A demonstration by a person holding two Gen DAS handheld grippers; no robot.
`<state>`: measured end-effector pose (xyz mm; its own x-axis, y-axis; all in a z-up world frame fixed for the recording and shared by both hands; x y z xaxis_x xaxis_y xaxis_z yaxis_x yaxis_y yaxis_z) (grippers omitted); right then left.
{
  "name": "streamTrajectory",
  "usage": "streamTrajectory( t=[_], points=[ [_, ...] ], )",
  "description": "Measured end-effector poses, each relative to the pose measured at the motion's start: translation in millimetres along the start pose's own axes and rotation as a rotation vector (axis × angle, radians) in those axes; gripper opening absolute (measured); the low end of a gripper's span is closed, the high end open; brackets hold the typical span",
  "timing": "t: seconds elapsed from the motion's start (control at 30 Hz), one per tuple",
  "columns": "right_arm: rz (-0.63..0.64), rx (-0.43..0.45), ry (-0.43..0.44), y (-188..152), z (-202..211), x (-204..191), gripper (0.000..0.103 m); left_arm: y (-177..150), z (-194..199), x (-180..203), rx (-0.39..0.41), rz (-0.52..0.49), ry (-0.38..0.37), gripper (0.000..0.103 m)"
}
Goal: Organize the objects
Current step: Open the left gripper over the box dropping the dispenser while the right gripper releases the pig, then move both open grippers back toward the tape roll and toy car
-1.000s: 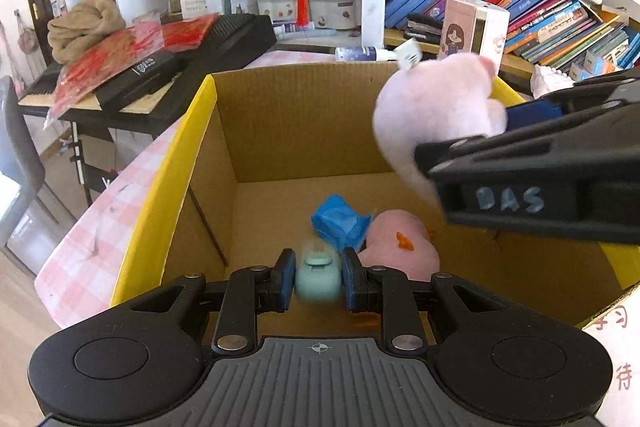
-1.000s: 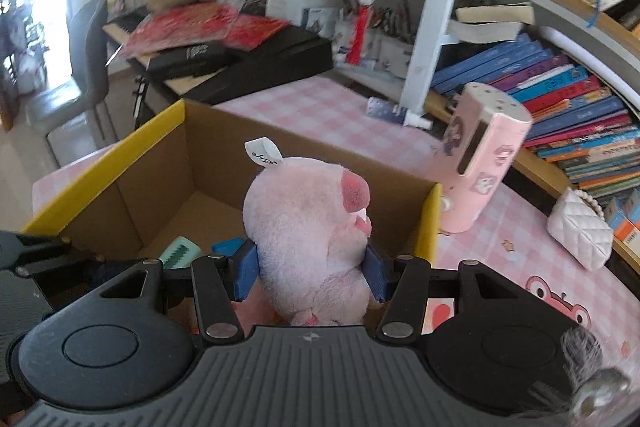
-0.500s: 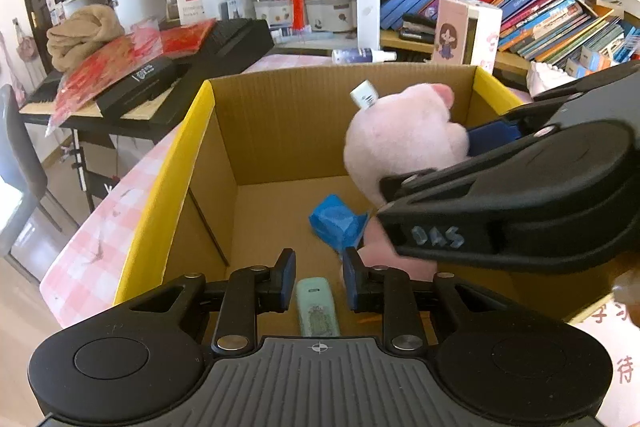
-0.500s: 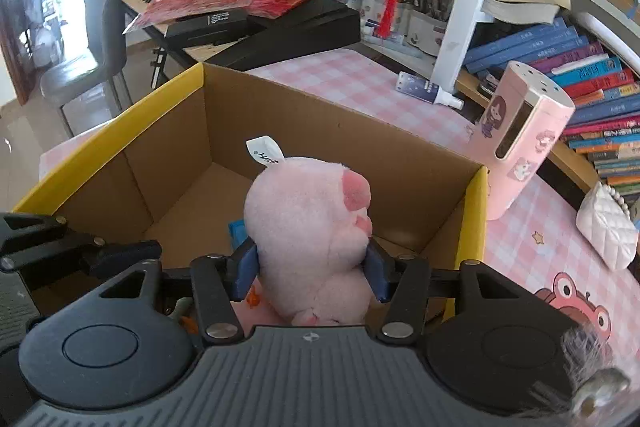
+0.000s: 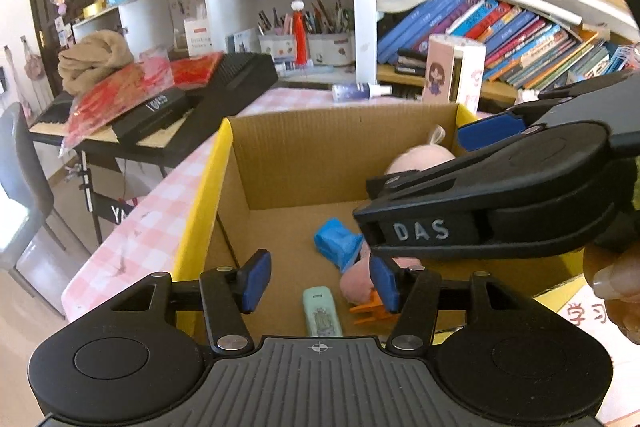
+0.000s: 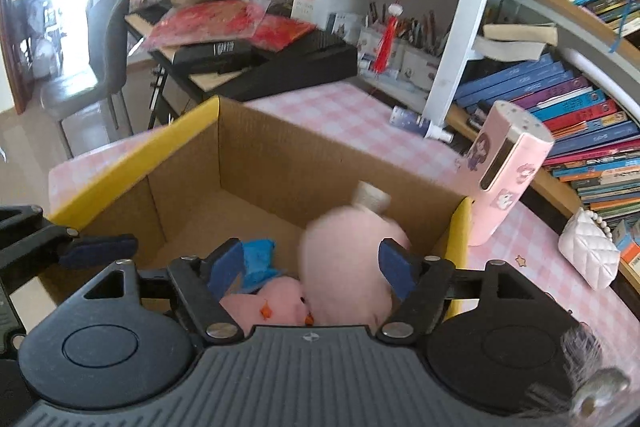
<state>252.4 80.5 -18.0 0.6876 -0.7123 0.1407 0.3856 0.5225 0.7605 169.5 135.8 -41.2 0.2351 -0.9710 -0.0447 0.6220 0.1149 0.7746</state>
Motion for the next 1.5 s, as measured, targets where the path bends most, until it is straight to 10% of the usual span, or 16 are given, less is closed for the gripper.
streamTrajectory(
  t=[0.63, 1.5],
  points=[
    [-0.122, 0.168, -0.239, -41, 107, 1, 0.076, -28, 67, -28, 0.076, 0.112, 0.029, 0.071],
    [-0.235, -0.024, -0.315, -166, 172, -70, 0.079, -111, 134, -14, -0.015, -0.023, -0.051, 0.083]
  ],
)
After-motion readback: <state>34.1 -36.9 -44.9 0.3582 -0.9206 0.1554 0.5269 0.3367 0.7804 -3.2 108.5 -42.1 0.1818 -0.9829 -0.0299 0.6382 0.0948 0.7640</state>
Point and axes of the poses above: each gripper's, at about its wrist camera, not at the fingertips, and z roughly against the way its jaws point, x to its right, y to its top, the point moved 4 cm from there along -z, roughly the way its jaws point, and after that the axes turned 1 degree about -y, right-handed, at the moved point
